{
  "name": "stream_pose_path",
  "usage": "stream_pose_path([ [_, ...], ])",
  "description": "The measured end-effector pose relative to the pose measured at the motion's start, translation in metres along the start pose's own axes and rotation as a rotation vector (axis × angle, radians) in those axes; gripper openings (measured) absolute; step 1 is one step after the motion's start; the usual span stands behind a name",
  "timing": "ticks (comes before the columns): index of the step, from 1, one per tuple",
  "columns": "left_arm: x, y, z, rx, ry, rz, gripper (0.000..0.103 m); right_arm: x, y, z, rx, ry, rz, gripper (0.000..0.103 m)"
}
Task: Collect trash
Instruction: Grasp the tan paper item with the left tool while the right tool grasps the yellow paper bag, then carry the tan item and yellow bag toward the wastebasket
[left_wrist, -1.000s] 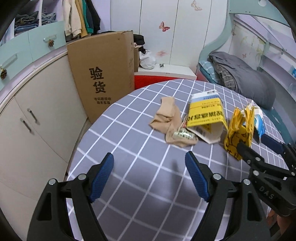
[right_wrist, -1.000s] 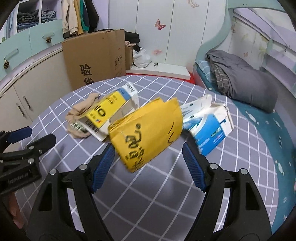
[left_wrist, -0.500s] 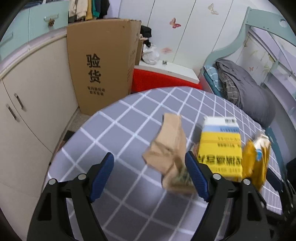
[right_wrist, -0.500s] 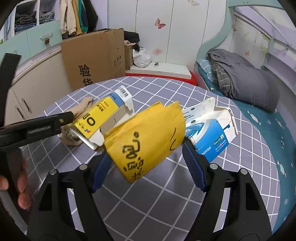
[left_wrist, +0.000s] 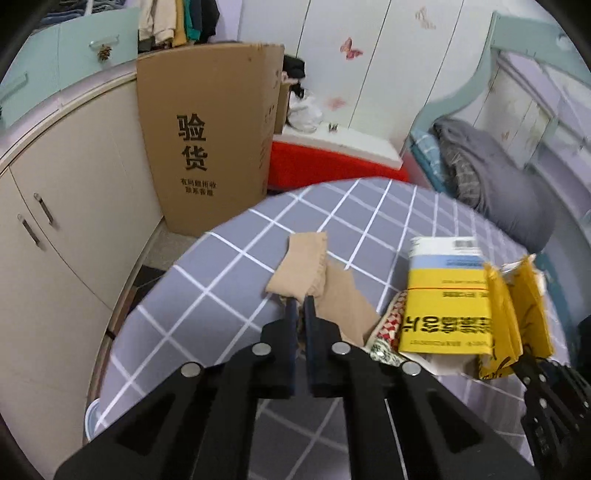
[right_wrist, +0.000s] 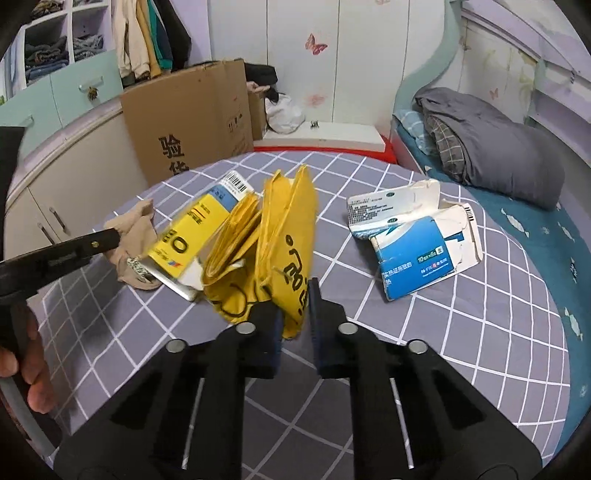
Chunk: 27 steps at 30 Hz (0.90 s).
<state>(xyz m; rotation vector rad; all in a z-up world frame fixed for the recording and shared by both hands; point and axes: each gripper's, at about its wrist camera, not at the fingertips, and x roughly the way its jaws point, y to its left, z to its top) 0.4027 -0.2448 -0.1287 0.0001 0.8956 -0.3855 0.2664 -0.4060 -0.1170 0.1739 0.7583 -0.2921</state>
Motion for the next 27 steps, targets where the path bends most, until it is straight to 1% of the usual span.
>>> stream_pose_path([
  [4, -0.040, 0.007, -0.002, -0.013, -0.069, -0.026, 0.003, -0.015, 0.002, -0.002, 0.022, -0.043, 0.039, 0.006],
  [7, -0.069, 0.010, -0.004, -0.015, -0.116, -0.035, 0.003, -0.025, 0.005, -0.004, 0.028, -0.071, 0.053, 0.006],
  [13, -0.120, 0.012, -0.011, -0.005, -0.171, -0.070, 0.003, -0.054, 0.011, -0.012, 0.055, -0.121, 0.088, 0.005],
  [17, -0.151, 0.011, -0.025, 0.010, -0.202, -0.082, 0.003, -0.083, 0.019, -0.013, 0.042, -0.155, 0.102, 0.005],
  [22, -0.179, 0.017, -0.041, 0.011, -0.218, -0.091, 0.003, -0.113, 0.035, -0.012, 0.015, -0.187, 0.113, 0.005],
  [27, -0.212, 0.036, -0.060, 0.001, -0.241, -0.086, 0.003, -0.135, 0.063, -0.015, -0.017, -0.199, 0.147, 0.005],
])
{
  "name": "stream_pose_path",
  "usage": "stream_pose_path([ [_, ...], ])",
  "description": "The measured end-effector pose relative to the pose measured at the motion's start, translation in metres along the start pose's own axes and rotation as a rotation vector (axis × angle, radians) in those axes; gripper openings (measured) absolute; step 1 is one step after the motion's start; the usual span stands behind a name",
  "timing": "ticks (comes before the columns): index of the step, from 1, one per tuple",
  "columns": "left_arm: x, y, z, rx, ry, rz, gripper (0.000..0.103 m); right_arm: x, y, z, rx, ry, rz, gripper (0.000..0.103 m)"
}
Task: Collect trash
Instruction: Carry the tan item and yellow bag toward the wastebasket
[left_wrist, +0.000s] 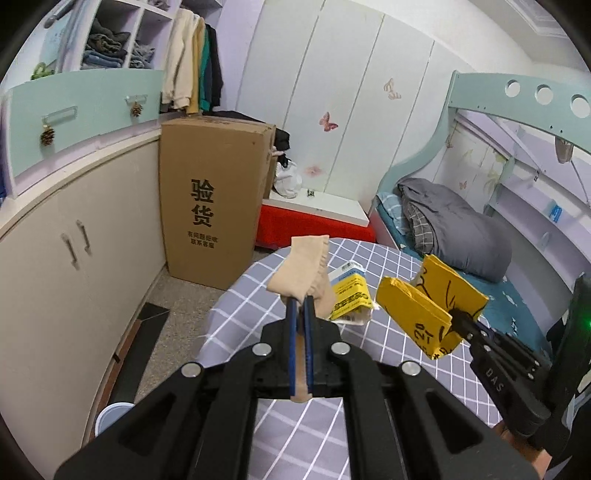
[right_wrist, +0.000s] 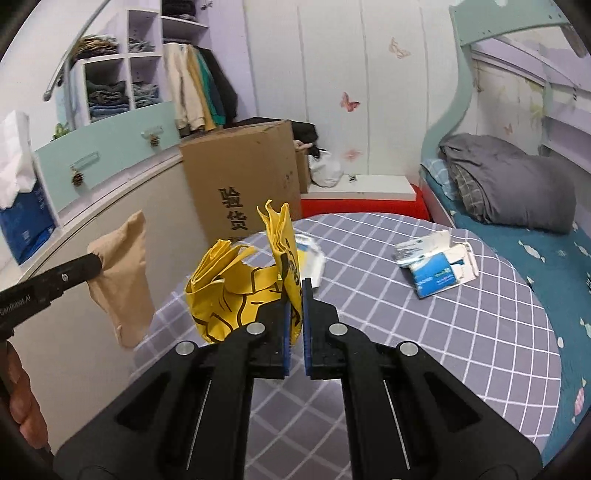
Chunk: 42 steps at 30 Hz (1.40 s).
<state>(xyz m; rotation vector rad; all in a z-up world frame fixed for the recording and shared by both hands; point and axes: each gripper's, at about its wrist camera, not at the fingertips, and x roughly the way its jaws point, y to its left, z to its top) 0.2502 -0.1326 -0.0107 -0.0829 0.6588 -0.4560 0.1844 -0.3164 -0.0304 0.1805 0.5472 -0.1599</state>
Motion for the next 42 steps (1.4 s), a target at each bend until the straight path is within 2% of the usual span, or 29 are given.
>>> stream_pose_path([
  [7, -0.043, 0.042, -0.016, -0.038, -0.024, 0.057, 0.003, -0.012, 0.062, -0.008, -0.067, 0.015, 0.086, 0.005],
  [10, -0.059, 0.071, -0.029, -0.084, -0.023, 0.074, 0.003, -0.010, 0.094, -0.016, -0.102, 0.039, 0.134, 0.005],
  [21, -0.084, 0.180, -0.088, -0.181, 0.019, 0.272, 0.004, 0.020, 0.213, -0.068, -0.220, 0.173, 0.296, 0.005],
  [26, -0.078, 0.233, -0.122, -0.257, 0.079, 0.331, 0.004, 0.045, 0.266, -0.102, -0.280, 0.253, 0.346, 0.005],
  [30, -0.065, 0.272, -0.149, -0.324, 0.133, 0.362, 0.004, 0.071, 0.305, -0.139, -0.330, 0.349, 0.371, 0.005],
  [36, -0.039, 0.315, -0.189, -0.392, 0.226, 0.399, 0.004, 0.112, 0.337, -0.180, -0.352, 0.474, 0.379, 0.005],
  [42, -0.004, 0.350, -0.214, -0.456, 0.316, 0.396, 0.004, 0.151, 0.353, -0.209, -0.343, 0.573, 0.371, 0.005],
])
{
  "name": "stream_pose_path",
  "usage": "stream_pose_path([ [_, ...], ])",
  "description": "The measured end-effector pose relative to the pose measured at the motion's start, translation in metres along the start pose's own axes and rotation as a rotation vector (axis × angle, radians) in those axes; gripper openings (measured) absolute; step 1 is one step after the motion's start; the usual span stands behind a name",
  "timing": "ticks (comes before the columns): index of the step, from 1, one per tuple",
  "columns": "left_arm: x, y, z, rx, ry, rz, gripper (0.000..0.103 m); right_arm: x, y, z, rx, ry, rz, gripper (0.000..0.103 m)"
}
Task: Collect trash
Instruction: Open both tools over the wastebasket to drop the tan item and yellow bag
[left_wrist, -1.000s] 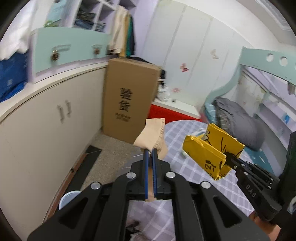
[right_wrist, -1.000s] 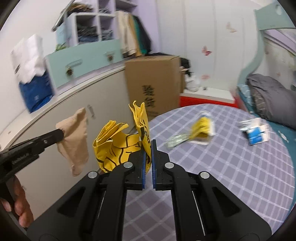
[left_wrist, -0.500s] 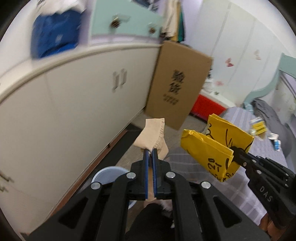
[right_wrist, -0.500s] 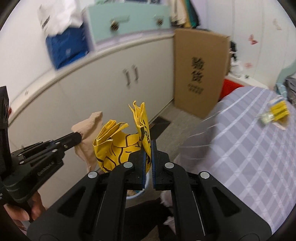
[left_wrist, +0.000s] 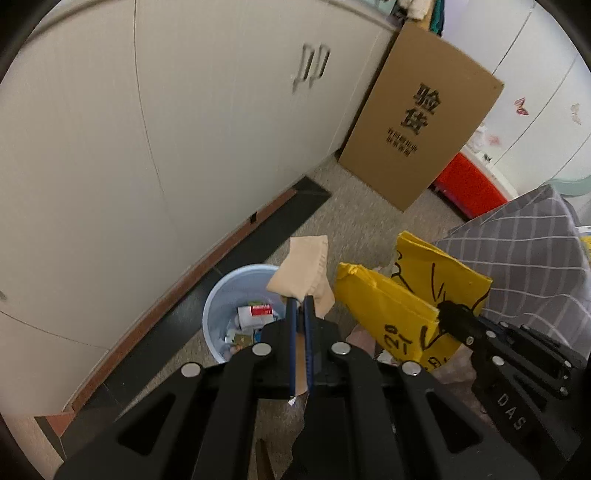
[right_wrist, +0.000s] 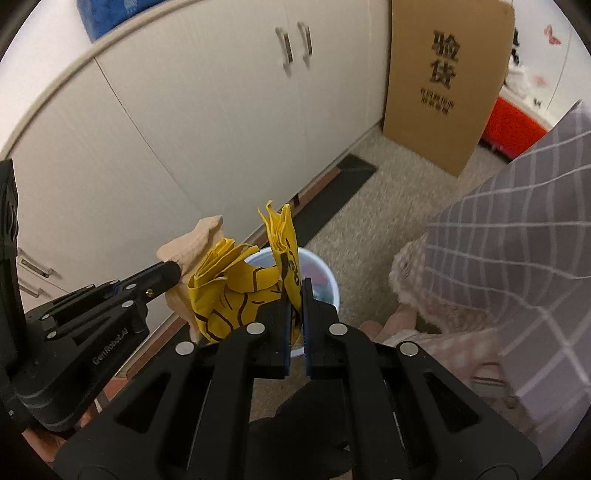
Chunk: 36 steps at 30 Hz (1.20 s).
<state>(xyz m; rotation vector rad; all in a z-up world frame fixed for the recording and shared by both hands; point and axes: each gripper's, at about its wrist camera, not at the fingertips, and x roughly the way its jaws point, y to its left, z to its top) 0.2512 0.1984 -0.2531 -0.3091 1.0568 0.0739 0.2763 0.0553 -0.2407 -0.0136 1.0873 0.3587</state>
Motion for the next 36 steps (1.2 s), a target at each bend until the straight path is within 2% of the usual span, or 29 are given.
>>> stream_pose_path([
  [8, 0.036, 0.004, 0.008, 0.004, 0.060, 0.009, 0.005, 0.035, -0.002, 0.006, 0.012, 0.046, -0.007, 0.005],
  [10, 0.043, 0.006, 0.010, -0.005, 0.076, 0.001, 0.008, 0.040, -0.003, 0.006, 0.012, 0.053, -0.004, 0.005],
  [11, 0.046, 0.007, 0.010, -0.010, 0.086, 0.000, 0.013, 0.044, -0.003, 0.006, 0.009, 0.058, -0.004, 0.005],
  [13, 0.053, 0.012, 0.010, -0.030, 0.107, 0.009, 0.056, 0.048, -0.003, 0.007, 0.011, 0.065, -0.001, 0.005],
  [14, 0.055, 0.013, 0.010, -0.036, 0.106, 0.014, 0.061, 0.050, -0.003, 0.007, 0.010, 0.067, 0.000, 0.005],
  [21, 0.063, 0.028, 0.004, -0.088, 0.125, 0.035, 0.062, 0.060, -0.001, 0.002, 0.007, 0.089, 0.013, 0.005],
  [36, 0.048, 0.044, 0.003, -0.121, 0.083, 0.073, 0.065, 0.065, 0.009, 0.006, -0.010, 0.087, 0.021, 0.005],
])
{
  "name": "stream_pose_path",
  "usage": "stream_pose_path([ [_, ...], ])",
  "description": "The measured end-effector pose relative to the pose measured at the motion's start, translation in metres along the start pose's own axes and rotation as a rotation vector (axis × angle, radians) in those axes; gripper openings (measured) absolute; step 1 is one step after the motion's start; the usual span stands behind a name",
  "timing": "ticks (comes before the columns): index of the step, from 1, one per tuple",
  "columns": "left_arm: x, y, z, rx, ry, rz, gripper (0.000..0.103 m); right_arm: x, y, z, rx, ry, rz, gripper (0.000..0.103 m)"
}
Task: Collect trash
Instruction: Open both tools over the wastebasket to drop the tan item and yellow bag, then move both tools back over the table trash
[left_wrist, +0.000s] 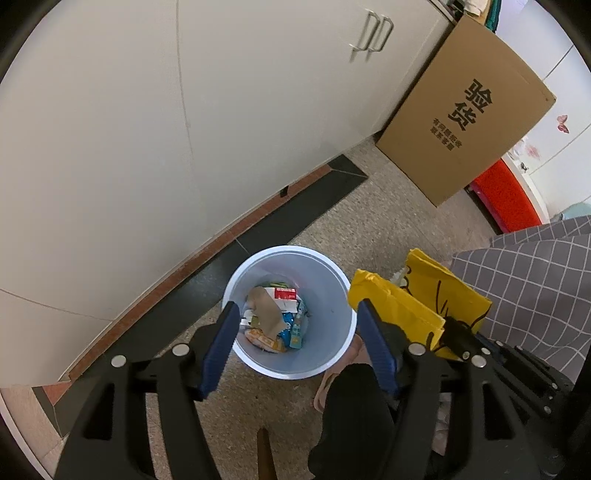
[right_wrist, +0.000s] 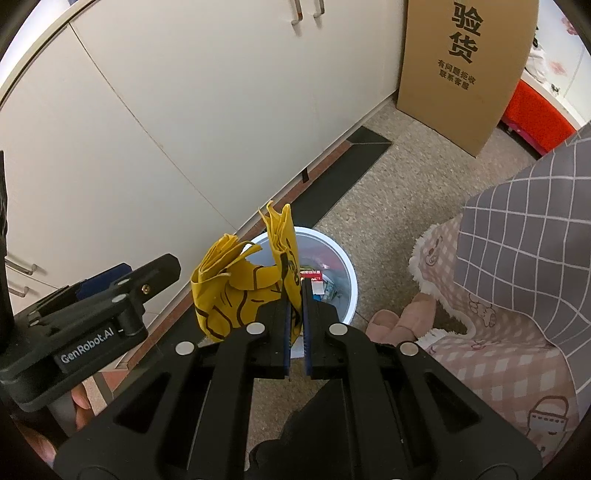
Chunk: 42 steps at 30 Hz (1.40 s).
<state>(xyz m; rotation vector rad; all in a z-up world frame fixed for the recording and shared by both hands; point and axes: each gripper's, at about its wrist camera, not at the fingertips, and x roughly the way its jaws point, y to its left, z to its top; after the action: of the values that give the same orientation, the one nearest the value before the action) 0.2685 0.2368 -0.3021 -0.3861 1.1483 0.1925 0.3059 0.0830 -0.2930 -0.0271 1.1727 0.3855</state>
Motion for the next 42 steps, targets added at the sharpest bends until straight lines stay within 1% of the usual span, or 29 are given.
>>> stream_pose_path([
  [5, -0.003, 0.009, 0.003, -0.017, -0.016, 0.022, 0.065, 0.001, 0.008, 0.006, -0.013, -0.017, 0.018, 0.006],
  [7, -0.005, 0.013, 0.004, -0.024, -0.025, 0.033, 0.066, 0.002, 0.009, 0.008, -0.008, -0.041, 0.046, 0.009],
  [8, -0.006, 0.015, 0.004, -0.030, -0.032, 0.044, 0.067, 0.004, 0.008, 0.010, -0.001, -0.049, 0.050, 0.023],
  [9, -0.007, 0.016, 0.005, -0.034, -0.037, 0.052, 0.067, 0.006, 0.008, 0.011, 0.004, -0.046, 0.038, 0.055],
  [10, -0.008, 0.017, 0.005, -0.037, -0.042, 0.058, 0.067, 0.007, 0.007, 0.011, 0.012, -0.044, 0.031, 0.062],
  [12, -0.011, 0.021, 0.005, -0.047, -0.057, 0.074, 0.069, 0.006, 0.005, 0.010, 0.016, -0.053, 0.028, 0.062],
  [16, -0.018, 0.020, 0.006, -0.046, -0.068, 0.074, 0.069, -0.005, 0.004, 0.008, 0.007, -0.071, 0.014, 0.062],
  [19, -0.027, 0.012, 0.006, -0.040, -0.079, 0.054, 0.069, -0.022, 0.003, 0.007, -0.007, -0.105, 0.001, 0.062],
  [22, -0.041, 0.002, 0.007, -0.024, -0.098, 0.035, 0.069, -0.047, -0.006, 0.005, -0.001, -0.145, 0.000, 0.062],
  [28, -0.086, -0.027, 0.003, 0.012, -0.180, -0.005, 0.070, -0.110, -0.024, -0.001, 0.020, -0.249, 0.007, 0.062],
  [32, -0.127, -0.058, -0.003, 0.043, -0.265, -0.043, 0.070, -0.164, -0.042, -0.008, 0.037, -0.345, 0.021, 0.062],
  [35, -0.157, -0.088, -0.009, 0.075, -0.327, -0.076, 0.072, -0.204, -0.060, -0.016, 0.055, -0.412, 0.015, 0.062],
  [39, -0.190, -0.143, -0.022, 0.174, -0.384, -0.117, 0.073, -0.251, -0.092, -0.026, 0.091, -0.493, -0.008, 0.063],
  [42, -0.207, -0.182, -0.033, 0.244, -0.407, -0.139, 0.074, -0.279, -0.121, -0.035, 0.126, -0.539, -0.033, 0.063],
])
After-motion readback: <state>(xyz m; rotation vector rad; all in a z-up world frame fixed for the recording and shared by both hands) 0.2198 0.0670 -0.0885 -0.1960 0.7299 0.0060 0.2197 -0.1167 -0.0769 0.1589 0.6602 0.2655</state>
